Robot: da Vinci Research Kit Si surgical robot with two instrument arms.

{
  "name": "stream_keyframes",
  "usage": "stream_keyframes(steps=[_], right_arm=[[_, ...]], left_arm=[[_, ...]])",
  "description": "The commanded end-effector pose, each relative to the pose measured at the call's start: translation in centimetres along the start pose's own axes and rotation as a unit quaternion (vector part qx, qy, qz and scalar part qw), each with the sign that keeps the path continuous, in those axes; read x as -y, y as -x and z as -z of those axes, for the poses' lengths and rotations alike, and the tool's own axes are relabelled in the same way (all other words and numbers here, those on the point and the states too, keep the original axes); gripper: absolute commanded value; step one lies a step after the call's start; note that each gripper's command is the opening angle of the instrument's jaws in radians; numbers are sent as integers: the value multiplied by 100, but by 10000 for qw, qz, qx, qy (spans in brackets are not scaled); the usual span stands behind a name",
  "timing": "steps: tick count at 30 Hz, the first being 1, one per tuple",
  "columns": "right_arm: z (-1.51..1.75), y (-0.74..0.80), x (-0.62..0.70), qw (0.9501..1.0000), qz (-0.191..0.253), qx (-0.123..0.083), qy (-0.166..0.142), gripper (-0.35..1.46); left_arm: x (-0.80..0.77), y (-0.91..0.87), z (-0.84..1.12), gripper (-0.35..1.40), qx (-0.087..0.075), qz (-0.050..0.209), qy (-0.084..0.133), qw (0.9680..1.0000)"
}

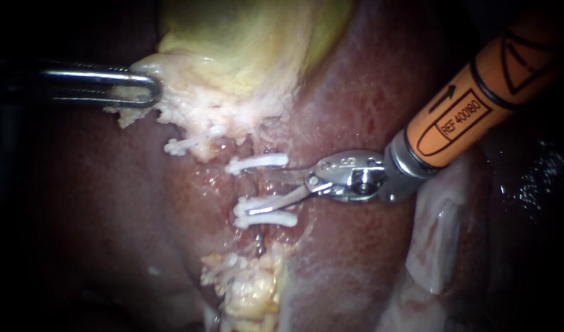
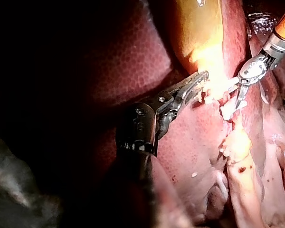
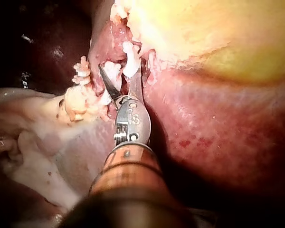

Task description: Go to the cutting position right tube

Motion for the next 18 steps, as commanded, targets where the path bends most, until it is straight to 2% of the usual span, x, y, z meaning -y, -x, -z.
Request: stream_keyframes(steps=[1, 18], right_arm=[[-2, -1, 1, 10000, -17, 0, -11, 130], [-20, -17, 10, 9998, 18, -154, -136, 130]], left_arm=[[0, 0, 0, -35, 1, 2, -3, 10000], [1, 0, -3, -35, -2, 1, -8, 10000]])
